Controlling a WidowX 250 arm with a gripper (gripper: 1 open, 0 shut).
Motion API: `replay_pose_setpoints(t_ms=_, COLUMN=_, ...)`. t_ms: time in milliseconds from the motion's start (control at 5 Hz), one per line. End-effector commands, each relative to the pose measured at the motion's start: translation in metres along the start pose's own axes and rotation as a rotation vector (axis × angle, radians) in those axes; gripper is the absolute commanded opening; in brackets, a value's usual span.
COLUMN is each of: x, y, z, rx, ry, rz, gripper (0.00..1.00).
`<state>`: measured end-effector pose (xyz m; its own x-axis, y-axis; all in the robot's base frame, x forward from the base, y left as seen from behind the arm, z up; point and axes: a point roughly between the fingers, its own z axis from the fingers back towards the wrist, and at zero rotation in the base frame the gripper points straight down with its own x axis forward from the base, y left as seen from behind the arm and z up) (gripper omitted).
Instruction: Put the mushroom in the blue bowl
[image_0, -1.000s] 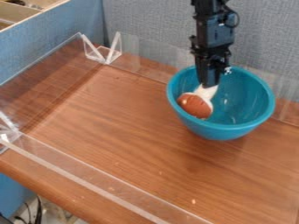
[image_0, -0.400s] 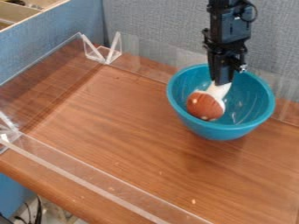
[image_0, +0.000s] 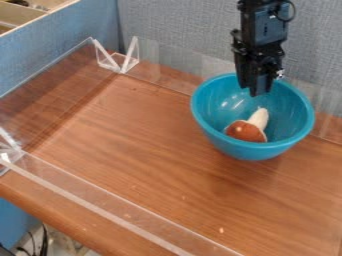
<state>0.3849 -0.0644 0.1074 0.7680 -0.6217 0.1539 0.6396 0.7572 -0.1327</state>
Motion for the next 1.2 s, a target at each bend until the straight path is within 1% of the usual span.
replay_pose_setpoints(t_ms=0, x=0.002, y=0.012, z=0.030, rx=0.059, ry=-0.075, rz=0.029, gripper=1.00)
replay_pose_setpoints(t_ms=200, x=-0.003, y=0.004, z=0.035, rx=0.062, ry=-0.069, rz=0.061, gripper=1.00)
replay_pose_setpoints(t_ms=400, x=-0.012, y=-0.006, z=0.044, rx=0.082, ry=-0.053, rz=0.103, gripper=1.00)
replay_pose_setpoints(t_ms=600, x=-0.009, y=-0.003, z=0.052, rx=0.101, ry=-0.047, rz=0.166, gripper=1.00)
replay_pose_setpoints(t_ms=800, x=-0.005, y=-0.001, z=0.059, rx=0.111, ry=-0.044, rz=0.223, gripper=1.00)
replay_pose_setpoints(t_ms=1000, x=-0.032, y=0.002, z=0.058, rx=0.121, ry=-0.018, rz=0.265, gripper=1.00)
